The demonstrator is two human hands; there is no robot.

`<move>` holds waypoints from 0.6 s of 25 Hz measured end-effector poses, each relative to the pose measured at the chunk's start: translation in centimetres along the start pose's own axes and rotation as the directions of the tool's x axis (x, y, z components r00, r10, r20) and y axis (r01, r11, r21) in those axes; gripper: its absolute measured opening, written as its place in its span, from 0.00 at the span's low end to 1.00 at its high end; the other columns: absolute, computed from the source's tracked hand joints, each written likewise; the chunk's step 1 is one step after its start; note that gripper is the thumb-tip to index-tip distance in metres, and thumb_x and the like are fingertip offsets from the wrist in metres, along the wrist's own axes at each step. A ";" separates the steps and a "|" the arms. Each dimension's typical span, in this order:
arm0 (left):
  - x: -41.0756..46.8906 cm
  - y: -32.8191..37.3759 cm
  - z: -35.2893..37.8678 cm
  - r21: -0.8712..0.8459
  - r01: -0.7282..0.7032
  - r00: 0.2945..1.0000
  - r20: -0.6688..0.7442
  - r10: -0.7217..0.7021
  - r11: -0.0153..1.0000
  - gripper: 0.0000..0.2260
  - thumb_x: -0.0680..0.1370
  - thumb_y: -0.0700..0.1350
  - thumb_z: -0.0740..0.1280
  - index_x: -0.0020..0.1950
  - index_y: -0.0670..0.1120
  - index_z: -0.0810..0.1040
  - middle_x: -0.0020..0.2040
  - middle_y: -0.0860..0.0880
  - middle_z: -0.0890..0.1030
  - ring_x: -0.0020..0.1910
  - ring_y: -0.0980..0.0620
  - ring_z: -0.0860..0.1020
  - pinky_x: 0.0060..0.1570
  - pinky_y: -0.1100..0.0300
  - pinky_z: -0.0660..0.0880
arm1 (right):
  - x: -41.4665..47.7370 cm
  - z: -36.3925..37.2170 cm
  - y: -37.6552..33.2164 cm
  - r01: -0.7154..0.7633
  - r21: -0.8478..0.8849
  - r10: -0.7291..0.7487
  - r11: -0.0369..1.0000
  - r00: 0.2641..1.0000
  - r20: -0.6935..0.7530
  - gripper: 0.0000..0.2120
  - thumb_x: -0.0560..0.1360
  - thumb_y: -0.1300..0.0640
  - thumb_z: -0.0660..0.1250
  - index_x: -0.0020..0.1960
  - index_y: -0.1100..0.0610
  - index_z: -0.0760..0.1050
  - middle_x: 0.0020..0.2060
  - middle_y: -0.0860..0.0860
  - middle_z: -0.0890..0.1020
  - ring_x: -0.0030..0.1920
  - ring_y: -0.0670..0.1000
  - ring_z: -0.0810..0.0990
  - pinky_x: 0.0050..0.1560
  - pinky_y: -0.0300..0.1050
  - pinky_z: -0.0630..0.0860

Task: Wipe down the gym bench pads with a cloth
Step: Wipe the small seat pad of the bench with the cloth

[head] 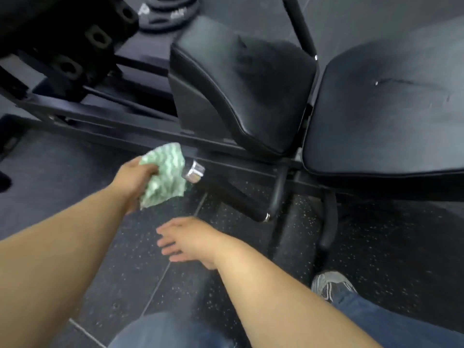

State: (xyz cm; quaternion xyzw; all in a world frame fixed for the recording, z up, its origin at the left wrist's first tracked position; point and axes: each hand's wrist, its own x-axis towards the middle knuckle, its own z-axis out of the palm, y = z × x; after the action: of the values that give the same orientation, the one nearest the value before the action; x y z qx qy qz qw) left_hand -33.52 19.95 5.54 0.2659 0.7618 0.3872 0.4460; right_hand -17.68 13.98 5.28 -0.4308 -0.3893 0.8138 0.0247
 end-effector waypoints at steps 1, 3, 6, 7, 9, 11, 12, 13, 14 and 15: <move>-0.7 2.8 -1.4 -0.078 -0.025 1.000 -0.009 0.024 0.997 0.08 0.72 0.36 0.65 0.48 0.46 0.79 0.44 0.41 0.82 0.36 0.48 0.83 0.39 0.56 0.80 | -1.0 1.1 -3.0 0.051 0.075 -0.051 0.996 0.999 -0.002 0.16 0.81 0.58 0.57 0.66 0.62 0.70 0.52 0.58 0.76 0.45 0.52 0.78 0.53 0.47 0.76; -2.2 7.8 -2.4 -0.171 -0.081 0.997 -0.005 0.081 0.982 0.12 0.70 0.38 0.67 0.53 0.46 0.79 0.48 0.41 0.83 0.44 0.42 0.82 0.46 0.49 0.79 | -3.3 2.4 -7.1 0.141 0.190 -0.142 0.972 0.990 -0.012 0.14 0.80 0.61 0.56 0.63 0.63 0.72 0.50 0.59 0.77 0.45 0.54 0.79 0.50 0.47 0.79; -4.6 14.2 -1.8 -0.200 -0.214 0.971 0.064 0.231 0.956 0.11 0.70 0.37 0.67 0.52 0.45 0.80 0.47 0.42 0.84 0.44 0.42 0.82 0.45 0.48 0.79 | -7.0 2.9 -11.3 0.337 0.155 -0.308 0.929 0.933 -0.184 0.10 0.79 0.61 0.55 0.54 0.60 0.74 0.40 0.58 0.80 0.34 0.52 0.79 0.33 0.41 0.78; -5.1 15.7 -1.1 -0.215 -0.233 0.962 0.095 0.258 0.948 0.10 0.70 0.36 0.66 0.50 0.45 0.81 0.45 0.43 0.84 0.42 0.43 0.82 0.42 0.51 0.79 | -7.9 2.4 -12.7 0.428 0.128 -0.379 0.895 0.879 -0.290 0.09 0.78 0.59 0.56 0.53 0.58 0.73 0.39 0.57 0.80 0.32 0.51 0.78 0.31 0.41 0.78; -5.5 18.1 0.7 -0.277 -0.180 0.946 0.214 0.244 0.944 0.12 0.72 0.36 0.60 0.45 0.45 0.82 0.41 0.44 0.84 0.35 0.46 0.82 0.36 0.56 0.77 | -8.6 0.0 -16.0 0.612 0.122 -0.450 0.781 0.688 -0.569 0.12 0.75 0.48 0.60 0.56 0.50 0.71 0.46 0.53 0.80 0.40 0.50 0.80 0.41 0.47 0.81; -5.3 19.3 3.0 -0.269 -0.130 0.882 0.409 0.235 0.954 0.19 0.73 0.41 0.52 0.46 0.46 0.84 0.45 0.44 0.84 0.38 0.47 0.81 0.40 0.56 0.75 | -8.3 -3.6 -19.2 0.685 0.130 -0.438 0.717 0.588 -0.680 0.26 0.68 0.38 0.63 0.65 0.41 0.66 0.57 0.48 0.78 0.54 0.51 0.80 0.55 0.55 0.78; -4.8 19.6 4.3 -0.204 -0.184 0.855 0.450 0.259 0.961 0.22 0.73 0.43 0.50 0.50 0.47 0.84 0.50 0.43 0.84 0.43 0.46 0.80 0.45 0.55 0.74 | -7.8 -5.4 -20.3 0.682 0.099 -0.457 0.724 0.582 -0.673 0.28 0.67 0.39 0.64 0.66 0.39 0.65 0.59 0.47 0.78 0.56 0.53 0.79 0.58 0.57 0.76; -3.8 19.9 5.5 -0.126 -0.271 0.842 0.450 0.298 0.954 0.22 0.74 0.45 0.50 0.54 0.48 0.83 0.54 0.42 0.83 0.47 0.44 0.79 0.48 0.53 0.74 | -7.0 -7.5 -21.3 0.669 0.035 -0.481 0.742 0.568 -0.668 0.26 0.68 0.44 0.64 0.66 0.40 0.68 0.58 0.48 0.80 0.55 0.54 0.80 0.57 0.57 0.77; -2.4 20.2 6.4 0.008 -0.385 0.869 0.338 0.360 0.923 0.21 0.75 0.46 0.52 0.55 0.49 0.83 0.56 0.42 0.81 0.48 0.43 0.78 0.48 0.53 0.73 | -6.3 -9.7 -21.9 0.647 -0.057 -0.500 0.760 0.527 -0.687 0.21 0.69 0.51 0.63 0.62 0.44 0.74 0.54 0.50 0.82 0.52 0.54 0.81 0.55 0.56 0.78; -0.8 20.4 7.0 0.191 -0.477 0.877 0.158 0.453 0.858 0.19 0.76 0.46 0.53 0.58 0.52 0.81 0.59 0.43 0.79 0.50 0.43 0.77 0.49 0.52 0.72 | -5.9 -11.8 -22.3 0.593 -0.169 -0.505 0.788 0.463 -0.729 0.19 0.69 0.57 0.61 0.57 0.47 0.78 0.51 0.51 0.83 0.50 0.55 0.82 0.54 0.53 0.79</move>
State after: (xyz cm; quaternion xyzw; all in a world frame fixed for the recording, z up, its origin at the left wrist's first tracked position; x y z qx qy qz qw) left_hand -25.69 33.21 20.69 0.5111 0.6886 0.3802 0.3465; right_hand -12.04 34.52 20.07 -0.5722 -0.4167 0.5324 0.4642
